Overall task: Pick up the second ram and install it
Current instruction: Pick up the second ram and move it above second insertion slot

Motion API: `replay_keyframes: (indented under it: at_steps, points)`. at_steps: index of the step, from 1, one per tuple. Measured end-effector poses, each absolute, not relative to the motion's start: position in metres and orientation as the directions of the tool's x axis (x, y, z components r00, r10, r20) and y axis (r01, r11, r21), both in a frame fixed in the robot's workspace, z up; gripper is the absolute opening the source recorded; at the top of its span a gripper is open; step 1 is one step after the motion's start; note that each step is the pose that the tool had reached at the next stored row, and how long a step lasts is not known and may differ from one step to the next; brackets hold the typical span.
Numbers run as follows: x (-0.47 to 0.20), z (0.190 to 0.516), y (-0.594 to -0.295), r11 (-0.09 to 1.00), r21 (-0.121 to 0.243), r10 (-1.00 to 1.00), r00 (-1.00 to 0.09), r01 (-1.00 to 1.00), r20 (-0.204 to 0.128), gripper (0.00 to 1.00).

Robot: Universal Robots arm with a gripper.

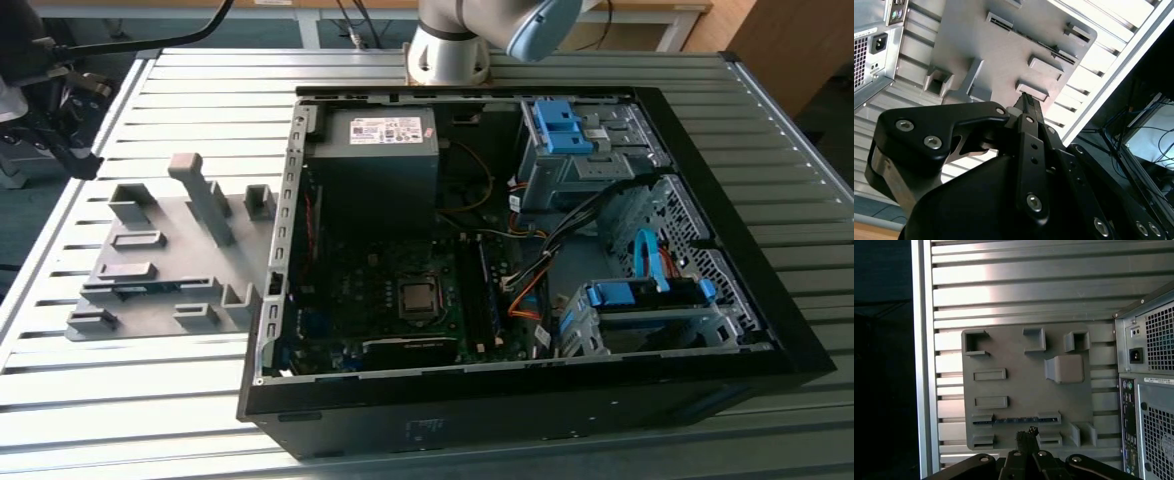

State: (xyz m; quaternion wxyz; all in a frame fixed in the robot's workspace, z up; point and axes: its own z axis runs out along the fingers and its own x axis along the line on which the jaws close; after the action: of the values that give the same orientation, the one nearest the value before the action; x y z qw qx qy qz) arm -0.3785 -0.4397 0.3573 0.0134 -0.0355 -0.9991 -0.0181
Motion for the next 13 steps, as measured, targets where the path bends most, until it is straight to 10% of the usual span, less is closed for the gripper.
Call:
replay_keyframes:
  at_steps: [13]
  points:
    - [-0.3795, 0.3568, -0.4402, 0.997, 0.035, -0.065, -0.997, -0.064, 0.028, 0.11]
